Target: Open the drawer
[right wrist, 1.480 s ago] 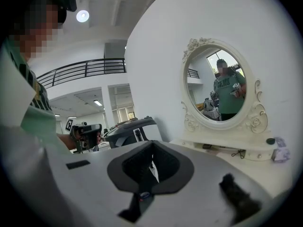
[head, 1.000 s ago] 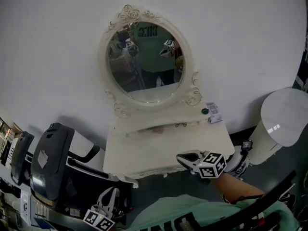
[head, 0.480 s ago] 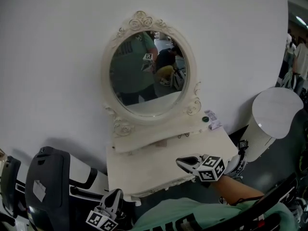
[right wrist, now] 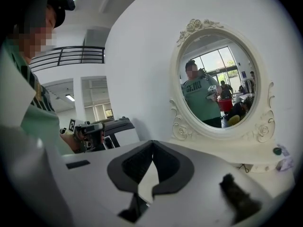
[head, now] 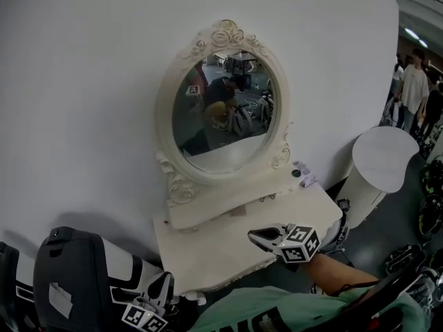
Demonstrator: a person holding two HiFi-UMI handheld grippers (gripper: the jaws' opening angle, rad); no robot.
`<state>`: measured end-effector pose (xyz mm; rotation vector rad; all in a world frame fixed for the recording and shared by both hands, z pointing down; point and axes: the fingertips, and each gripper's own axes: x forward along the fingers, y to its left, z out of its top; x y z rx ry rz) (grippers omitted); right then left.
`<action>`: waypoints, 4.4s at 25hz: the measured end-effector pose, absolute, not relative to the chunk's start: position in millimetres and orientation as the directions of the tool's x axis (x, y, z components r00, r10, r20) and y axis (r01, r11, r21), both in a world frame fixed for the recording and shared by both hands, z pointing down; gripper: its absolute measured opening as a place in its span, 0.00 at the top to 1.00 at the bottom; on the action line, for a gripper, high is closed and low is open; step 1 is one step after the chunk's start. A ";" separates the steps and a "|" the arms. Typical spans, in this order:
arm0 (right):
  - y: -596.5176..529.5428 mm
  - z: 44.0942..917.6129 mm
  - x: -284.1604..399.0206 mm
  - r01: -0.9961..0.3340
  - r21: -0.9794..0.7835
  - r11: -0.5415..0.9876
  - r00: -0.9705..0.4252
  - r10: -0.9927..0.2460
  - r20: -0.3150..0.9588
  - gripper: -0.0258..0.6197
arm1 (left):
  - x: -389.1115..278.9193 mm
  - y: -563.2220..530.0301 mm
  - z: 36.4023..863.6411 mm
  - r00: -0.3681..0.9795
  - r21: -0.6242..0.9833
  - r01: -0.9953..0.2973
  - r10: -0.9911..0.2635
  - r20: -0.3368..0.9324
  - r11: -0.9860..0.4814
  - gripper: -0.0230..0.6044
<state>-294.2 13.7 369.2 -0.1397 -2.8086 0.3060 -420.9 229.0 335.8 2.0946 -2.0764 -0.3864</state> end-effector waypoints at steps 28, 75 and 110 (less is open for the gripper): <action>-181.3 387.5 -344.7 0.335 -0.305 0.892 -0.897 0.400 0.187 0.94 | -399.5 42.8 329.5 -0.201 0.280 -0.938 -0.979 0.039 0.204 0.95; -130.3 444.1 -228.3 -0.505 -0.337 0.795 -0.849 -0.388 0.358 0.94 | -417.8 4.1 361.5 0.610 0.280 -0.769 -0.791 0.051 -0.575 0.95; -171.6 812.7 -27.7 -0.633 -0.158 0.758 -0.538 -0.283 0.794 0.69 | -112.9 -96.0 568.9 0.835 0.469 -0.539 -0.370 0.408 -0.699 0.95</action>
